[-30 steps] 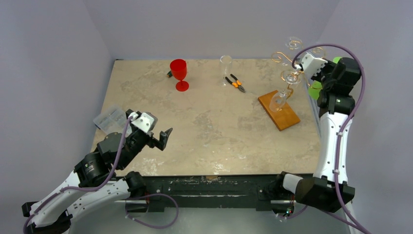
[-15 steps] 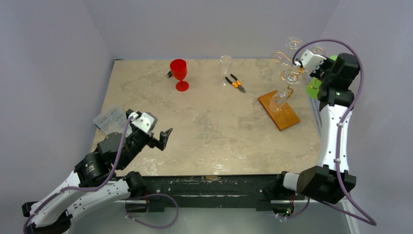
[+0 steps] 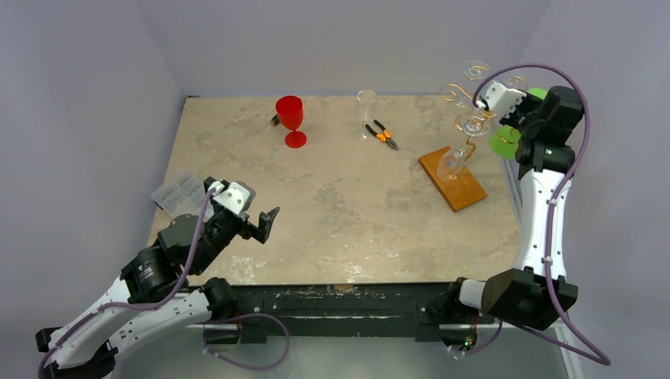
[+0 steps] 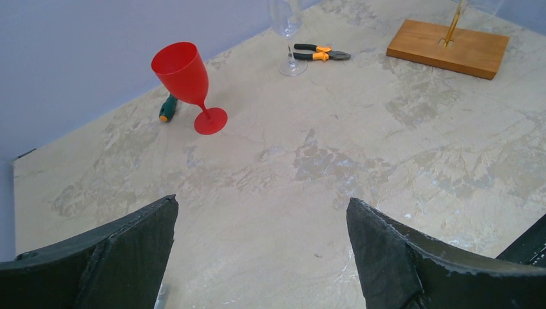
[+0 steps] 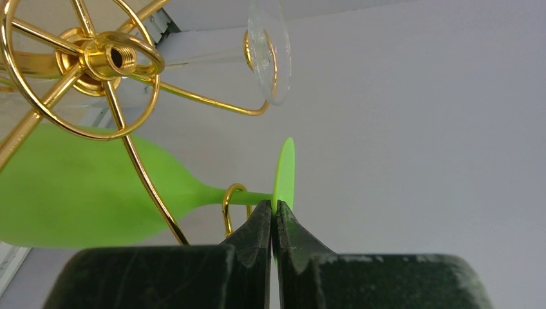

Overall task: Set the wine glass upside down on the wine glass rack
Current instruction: Turn the wine glass upside down at the wine rack, then pick up the wine glass at the center of the board, then turn the wine glass upside down at the wine rack.

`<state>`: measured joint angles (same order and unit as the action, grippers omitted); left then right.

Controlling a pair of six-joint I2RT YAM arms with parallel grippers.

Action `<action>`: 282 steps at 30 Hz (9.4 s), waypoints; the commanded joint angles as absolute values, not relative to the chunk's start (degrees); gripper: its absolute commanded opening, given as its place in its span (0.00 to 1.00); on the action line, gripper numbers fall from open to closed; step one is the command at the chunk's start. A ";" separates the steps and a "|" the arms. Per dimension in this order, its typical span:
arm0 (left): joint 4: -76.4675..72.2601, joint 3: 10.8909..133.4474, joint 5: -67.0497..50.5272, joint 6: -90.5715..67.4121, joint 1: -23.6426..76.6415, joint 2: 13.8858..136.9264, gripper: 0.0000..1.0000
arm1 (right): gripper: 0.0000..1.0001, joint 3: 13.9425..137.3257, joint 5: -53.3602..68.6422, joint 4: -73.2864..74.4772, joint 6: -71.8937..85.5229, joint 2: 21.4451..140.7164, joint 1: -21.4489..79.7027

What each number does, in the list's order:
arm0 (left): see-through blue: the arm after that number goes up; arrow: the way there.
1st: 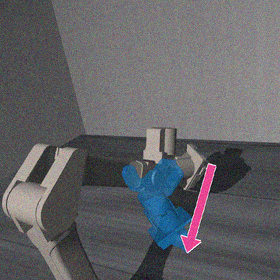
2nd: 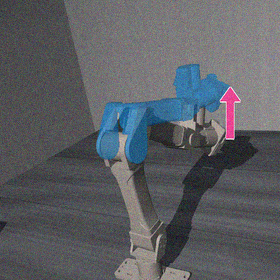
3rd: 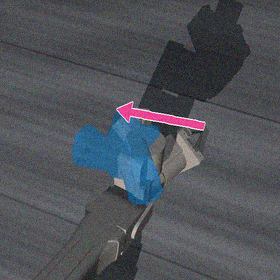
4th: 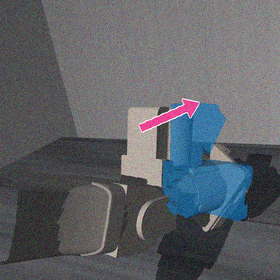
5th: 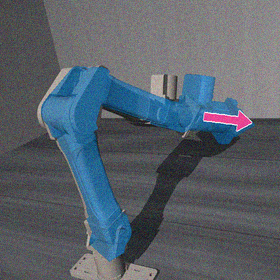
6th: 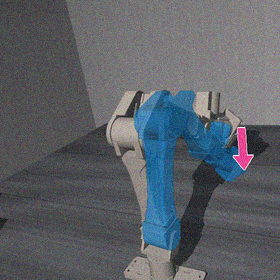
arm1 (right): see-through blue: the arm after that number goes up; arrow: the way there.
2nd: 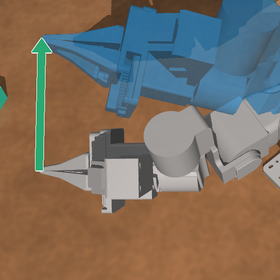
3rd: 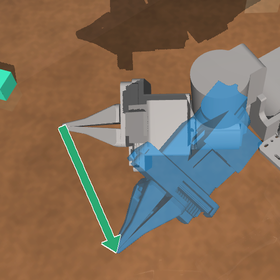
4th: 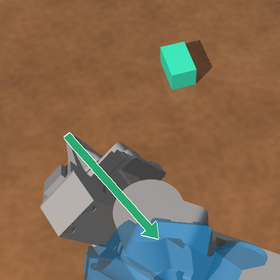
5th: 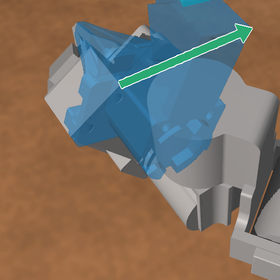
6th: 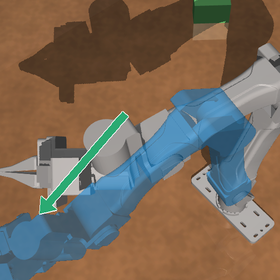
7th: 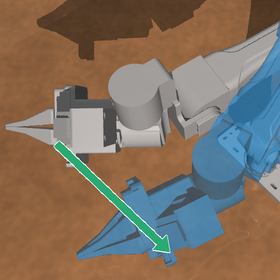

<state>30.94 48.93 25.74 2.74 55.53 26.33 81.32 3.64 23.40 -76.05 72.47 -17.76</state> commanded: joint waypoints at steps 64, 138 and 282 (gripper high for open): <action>28.48 48.82 24.92 3.95 54.93 26.24 1.00 | 0.21 81.72 6.97 27.20 -74.98 70.58 -14.99; 28.16 48.52 28.92 2.98 52.21 30.04 1.00 | 0.70 76.88 70.70 75.92 -47.61 36.60 -10.03; -2.57 33.55 23.89 -53.31 58.47 43.42 0.00 | 0.75 59.92 60.29 59.58 -33.13 37.22 -7.92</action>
